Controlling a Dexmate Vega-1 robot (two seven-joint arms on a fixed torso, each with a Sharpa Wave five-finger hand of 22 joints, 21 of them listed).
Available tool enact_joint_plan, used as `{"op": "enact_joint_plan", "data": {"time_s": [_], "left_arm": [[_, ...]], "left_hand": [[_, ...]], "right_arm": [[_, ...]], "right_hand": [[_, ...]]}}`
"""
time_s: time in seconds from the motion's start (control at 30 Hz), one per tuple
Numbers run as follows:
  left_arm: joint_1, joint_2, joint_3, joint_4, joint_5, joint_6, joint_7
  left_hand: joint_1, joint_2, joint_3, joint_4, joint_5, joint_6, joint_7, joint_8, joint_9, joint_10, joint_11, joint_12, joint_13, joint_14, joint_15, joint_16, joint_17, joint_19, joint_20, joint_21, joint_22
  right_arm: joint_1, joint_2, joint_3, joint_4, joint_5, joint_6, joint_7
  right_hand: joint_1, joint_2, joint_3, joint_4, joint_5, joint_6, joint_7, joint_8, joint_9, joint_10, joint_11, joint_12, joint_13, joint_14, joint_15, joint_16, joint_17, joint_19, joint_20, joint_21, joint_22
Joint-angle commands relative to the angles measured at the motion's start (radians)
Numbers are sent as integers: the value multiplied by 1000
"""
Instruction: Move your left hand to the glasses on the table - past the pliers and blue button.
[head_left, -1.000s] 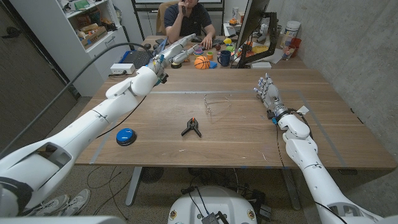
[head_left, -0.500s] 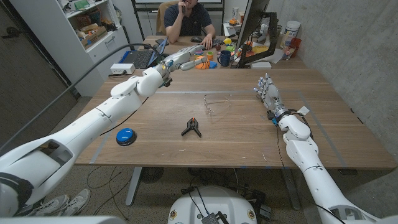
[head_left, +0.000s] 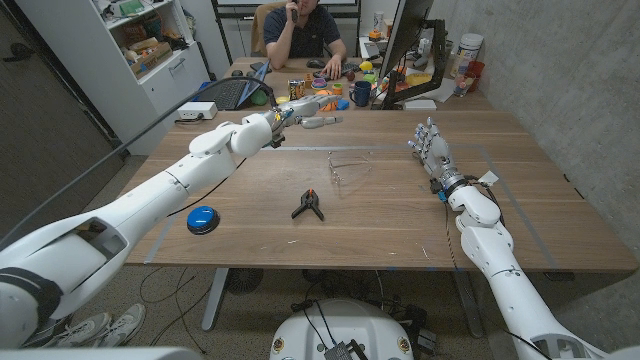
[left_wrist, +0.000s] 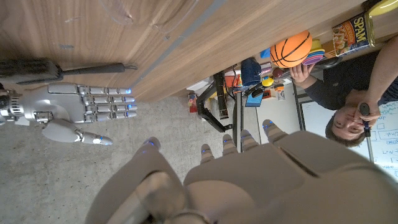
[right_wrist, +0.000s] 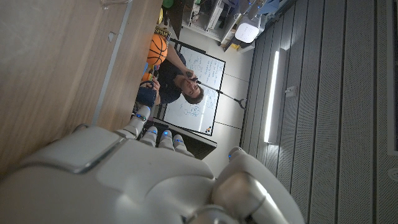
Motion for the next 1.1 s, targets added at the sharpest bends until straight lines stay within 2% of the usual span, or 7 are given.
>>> {"op": "enact_joint_plan", "data": {"time_s": [0.03,0.27,0.33,0.53,0.57,1.1], "left_arm": [[-40,-25,62,44,34,-12,-112],[-51,-35,81,64,49,-14,-146],[-53,-39,84,72,47,-14,-157],[-59,-40,93,77,57,-12,-176],[-60,-40,96,77,63,-11,-180],[-79,-54,124,111,99,-18,-201]], "left_hand": [[20,1,3,-11,13,-367,-3,3,4,-396,9,2,4,-302,14,7,2,-4,-1,5,3],[39,-5,-2,-22,31,-377,-3,4,4,-400,22,4,4,-305,28,8,3,-5,10,4,2],[49,-8,-5,-28,41,-381,-3,5,5,-397,22,7,4,-297,37,11,3,4,7,7,2],[76,-14,-13,-42,68,-367,-3,16,7,-373,19,18,5,-280,43,18,3,31,22,15,1],[88,-14,-17,-48,79,-356,-3,21,8,-360,9,22,5,-271,45,21,2,38,22,16,1],[148,-3,-23,-75,114,-307,-3,36,10,-304,-1,33,5,-214,33,35,1,96,9,29,-1]], "right_arm": [[-1,-2,-2,-1,6,-4,5],[3,1,-2,9,9,-4,7],[4,1,-2,12,9,-2,8],[6,2,-2,18,12,-1,12],[6,2,-2,19,13,-1,14],[11,4,-5,25,9,0,11]], "right_hand": [[-7,90,-5,4,7,-1,-1,6,3,4,-2,8,3,-54,-1,1,4,-69,0,-3,5],[-7,90,-6,5,8,-4,-1,5,3,3,-1,7,3,-55,1,0,4,-69,0,-5,5],[-7,90,-6,5,8,-4,-1,5,3,3,-1,7,3,-56,1,0,4,-69,0,-6,5],[-7,90,-7,5,8,-6,-1,4,3,1,-1,6,3,-55,4,-1,4,-68,0,-8,5],[-7,90,-7,5,8,-6,0,4,3,0,-1,5,3,-54,8,-1,4,-66,1,-8,5],[-8,85,-13,4,8,-7,1,4,3,2,-2,6,3,-51,15,-1,4,-58,3,-11,5]]}}
